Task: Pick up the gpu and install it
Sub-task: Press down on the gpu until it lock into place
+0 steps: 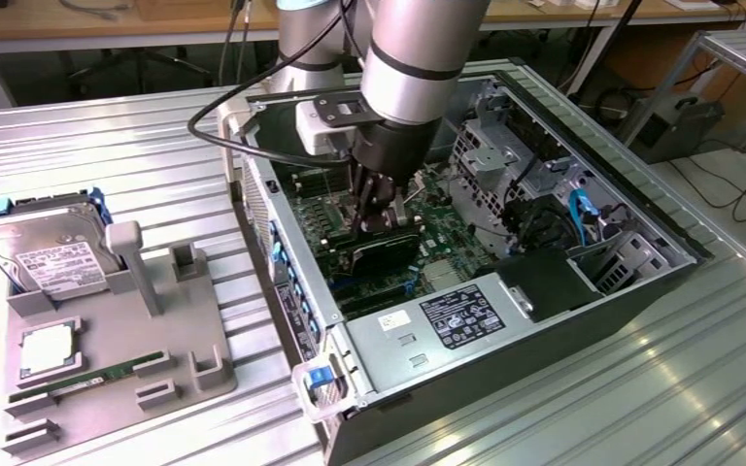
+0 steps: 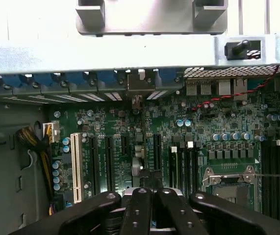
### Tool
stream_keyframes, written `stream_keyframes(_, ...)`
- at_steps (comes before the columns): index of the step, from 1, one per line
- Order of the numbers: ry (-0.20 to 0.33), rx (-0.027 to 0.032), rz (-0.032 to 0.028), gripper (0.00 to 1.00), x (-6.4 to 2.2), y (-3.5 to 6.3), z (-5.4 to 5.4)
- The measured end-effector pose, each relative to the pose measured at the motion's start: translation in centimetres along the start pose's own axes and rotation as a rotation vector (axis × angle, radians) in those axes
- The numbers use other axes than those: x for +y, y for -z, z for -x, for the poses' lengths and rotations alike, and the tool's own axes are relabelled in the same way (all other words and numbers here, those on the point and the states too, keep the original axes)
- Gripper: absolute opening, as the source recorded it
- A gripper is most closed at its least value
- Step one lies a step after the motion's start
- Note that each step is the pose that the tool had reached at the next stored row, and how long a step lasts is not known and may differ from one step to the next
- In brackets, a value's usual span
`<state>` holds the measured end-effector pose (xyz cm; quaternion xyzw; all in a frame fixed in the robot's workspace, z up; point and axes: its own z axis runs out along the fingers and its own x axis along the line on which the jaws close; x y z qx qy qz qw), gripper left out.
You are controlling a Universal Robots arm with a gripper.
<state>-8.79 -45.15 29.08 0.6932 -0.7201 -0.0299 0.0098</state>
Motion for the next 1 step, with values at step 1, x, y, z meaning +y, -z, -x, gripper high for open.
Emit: stream_keyframes(1,0.000,0.0000,0.0000,0.11,0.00,0.00,0.00)
